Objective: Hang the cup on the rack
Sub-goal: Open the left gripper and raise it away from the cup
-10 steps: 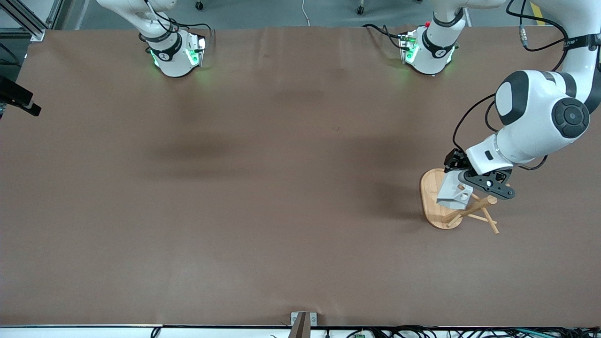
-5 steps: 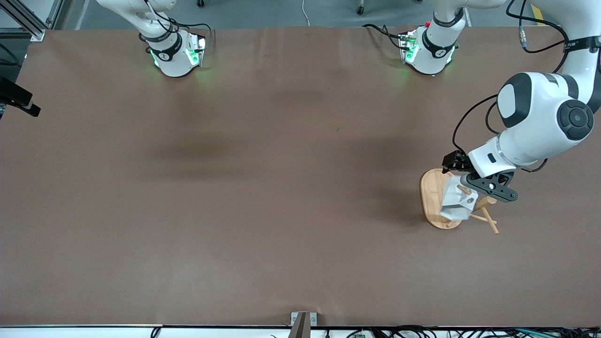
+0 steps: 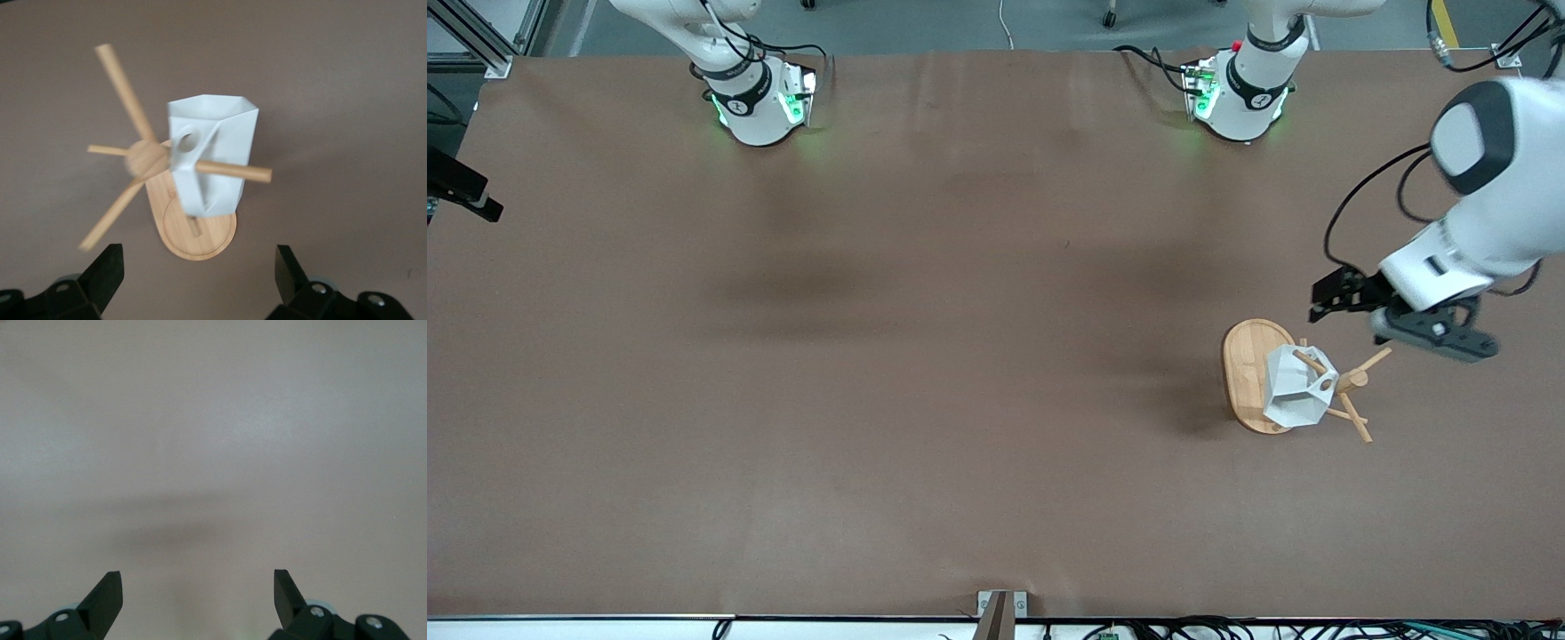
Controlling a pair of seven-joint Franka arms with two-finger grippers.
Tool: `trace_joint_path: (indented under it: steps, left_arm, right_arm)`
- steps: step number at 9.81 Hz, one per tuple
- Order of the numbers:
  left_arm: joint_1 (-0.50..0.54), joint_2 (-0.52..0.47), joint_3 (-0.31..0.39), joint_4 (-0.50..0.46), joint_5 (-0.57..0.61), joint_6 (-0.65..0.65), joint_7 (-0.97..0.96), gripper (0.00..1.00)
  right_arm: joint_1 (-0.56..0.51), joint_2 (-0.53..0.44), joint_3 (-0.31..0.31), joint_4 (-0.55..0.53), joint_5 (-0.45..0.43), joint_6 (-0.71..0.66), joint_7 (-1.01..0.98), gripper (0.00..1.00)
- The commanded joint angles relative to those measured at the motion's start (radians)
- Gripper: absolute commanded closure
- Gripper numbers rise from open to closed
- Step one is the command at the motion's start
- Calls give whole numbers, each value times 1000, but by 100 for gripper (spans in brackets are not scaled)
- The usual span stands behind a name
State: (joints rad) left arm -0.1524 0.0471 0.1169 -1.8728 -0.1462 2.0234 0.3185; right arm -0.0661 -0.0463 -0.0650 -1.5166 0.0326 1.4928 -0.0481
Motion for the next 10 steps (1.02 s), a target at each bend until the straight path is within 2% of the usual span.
trace_joint_path:
  steps: [1,3,5,8,10]
  left_arm:
    - [-2,-71,4,-26,32,-86,-105,0]
    - [-1,-114,-40,-5,156,-168,-229,0]
    - [40,-115,-97,52,165,-242,-257,0]
    - [126,-107,-169,122,166,-247,-242,0]
    - [180,-92,-175,155,168,-247,-192,0]
  right_arm:
    - [6,-24,5,-30,-19,15,19,0]
    - [6,-21,5,-28,-19,18,20,0]
    - [6,-20,5,-28,-19,18,21,0]
    - [8,-17,5,-17,-17,18,19,0]
    - [8,-9,5,-10,-14,18,19,0]
